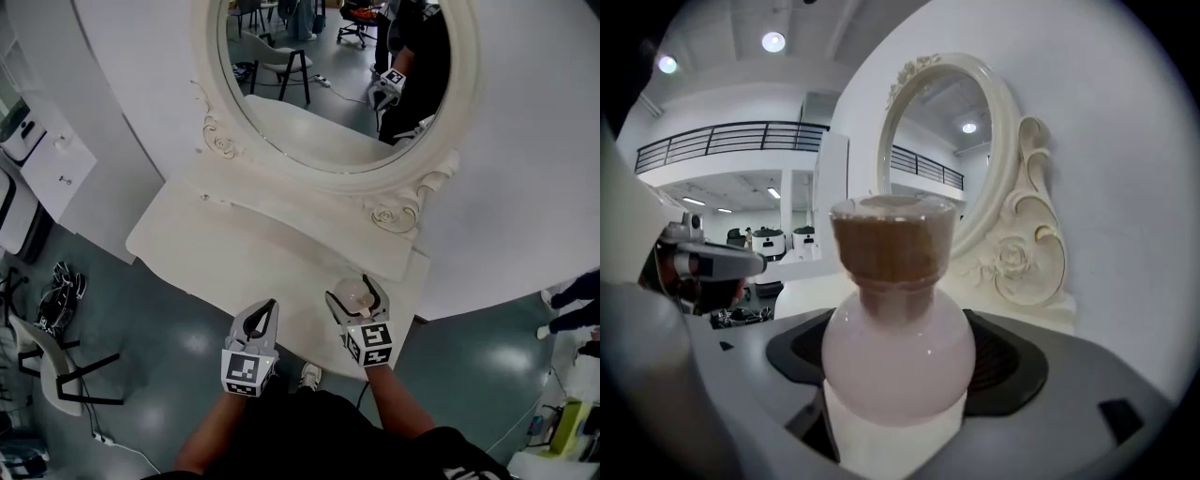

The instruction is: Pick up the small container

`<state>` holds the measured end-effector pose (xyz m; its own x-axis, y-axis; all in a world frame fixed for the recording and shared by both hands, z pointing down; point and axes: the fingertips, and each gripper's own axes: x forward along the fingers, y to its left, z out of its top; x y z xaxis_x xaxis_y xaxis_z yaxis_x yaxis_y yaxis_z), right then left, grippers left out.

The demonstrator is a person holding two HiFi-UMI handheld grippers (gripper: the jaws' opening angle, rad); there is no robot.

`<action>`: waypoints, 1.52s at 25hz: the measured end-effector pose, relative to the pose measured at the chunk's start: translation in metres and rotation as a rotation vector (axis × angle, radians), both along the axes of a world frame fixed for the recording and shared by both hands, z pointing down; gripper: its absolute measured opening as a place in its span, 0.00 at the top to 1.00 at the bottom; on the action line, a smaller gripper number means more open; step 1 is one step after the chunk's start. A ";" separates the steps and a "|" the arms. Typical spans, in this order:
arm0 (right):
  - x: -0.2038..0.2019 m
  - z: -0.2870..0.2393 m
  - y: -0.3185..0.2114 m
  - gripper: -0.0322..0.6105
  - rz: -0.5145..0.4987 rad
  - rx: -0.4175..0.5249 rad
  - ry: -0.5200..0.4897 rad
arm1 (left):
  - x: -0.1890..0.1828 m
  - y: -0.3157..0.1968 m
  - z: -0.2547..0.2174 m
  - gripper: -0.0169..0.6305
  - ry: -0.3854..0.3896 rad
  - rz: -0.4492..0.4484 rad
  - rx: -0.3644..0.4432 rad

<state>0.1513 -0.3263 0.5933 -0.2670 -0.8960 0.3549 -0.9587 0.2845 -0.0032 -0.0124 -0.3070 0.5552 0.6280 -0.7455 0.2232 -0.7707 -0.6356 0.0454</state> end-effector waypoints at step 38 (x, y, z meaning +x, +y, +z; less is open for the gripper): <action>-0.018 -0.179 -0.007 0.36 0.005 0.379 -0.023 | 0.020 -0.029 -0.085 0.96 0.101 0.040 0.174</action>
<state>0.1337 -0.3332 0.4143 -0.2661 -0.9639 -0.0078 -0.9610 0.2646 0.0801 0.0075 -0.3359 0.4699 0.6705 -0.7414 0.0277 -0.7418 -0.6706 0.0076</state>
